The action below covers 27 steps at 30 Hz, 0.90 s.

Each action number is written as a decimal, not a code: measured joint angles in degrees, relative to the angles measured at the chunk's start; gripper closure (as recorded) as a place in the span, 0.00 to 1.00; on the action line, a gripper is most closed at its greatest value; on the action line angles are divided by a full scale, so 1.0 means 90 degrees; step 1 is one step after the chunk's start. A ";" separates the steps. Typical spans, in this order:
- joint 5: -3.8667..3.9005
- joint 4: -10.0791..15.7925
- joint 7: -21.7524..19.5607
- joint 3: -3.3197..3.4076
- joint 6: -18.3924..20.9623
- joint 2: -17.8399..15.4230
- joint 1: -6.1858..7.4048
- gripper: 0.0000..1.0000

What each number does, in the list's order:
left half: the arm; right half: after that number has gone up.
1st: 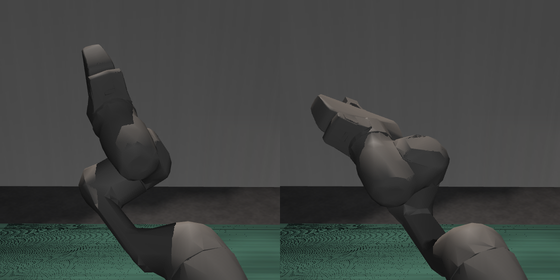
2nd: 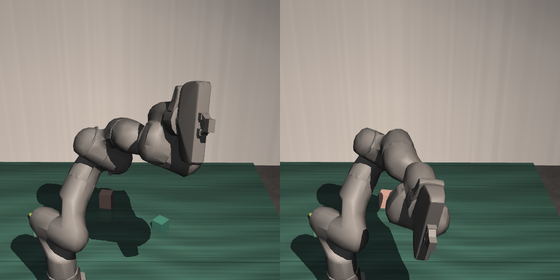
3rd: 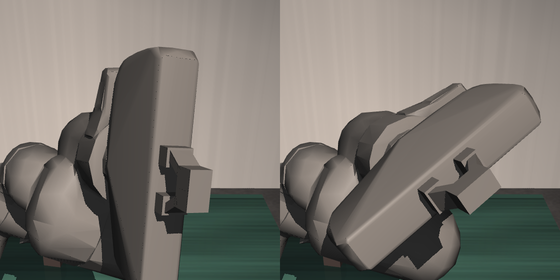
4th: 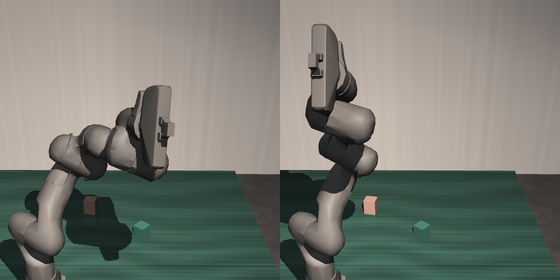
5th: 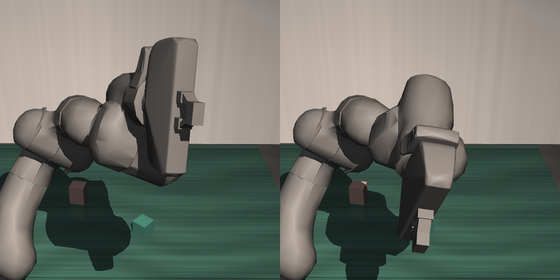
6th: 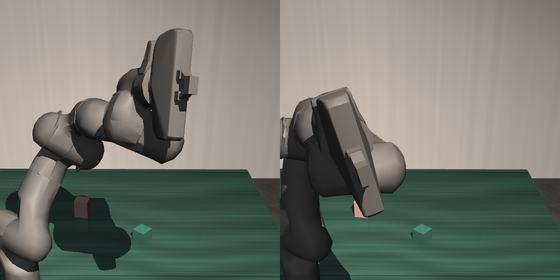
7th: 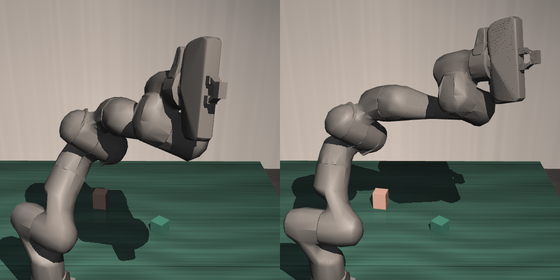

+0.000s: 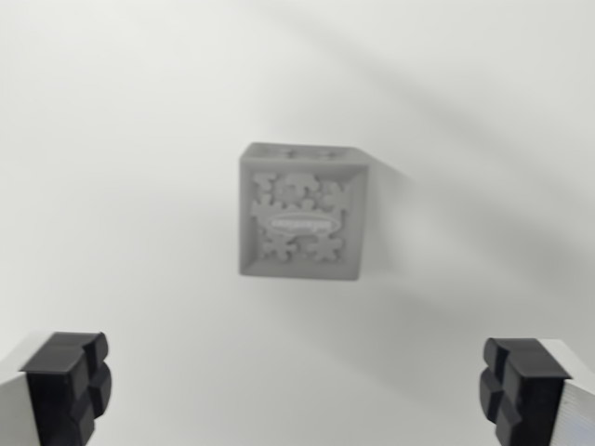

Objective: Destack cube

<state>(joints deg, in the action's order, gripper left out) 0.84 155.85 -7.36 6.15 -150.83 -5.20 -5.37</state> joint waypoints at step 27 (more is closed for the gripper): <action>0.0152 -0.0535 -0.0127 -0.0017 0.2147 -0.1616 -0.0019 0.00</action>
<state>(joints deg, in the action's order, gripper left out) 2.20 151.04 -8.50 6.00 -131.50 -19.75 -5.54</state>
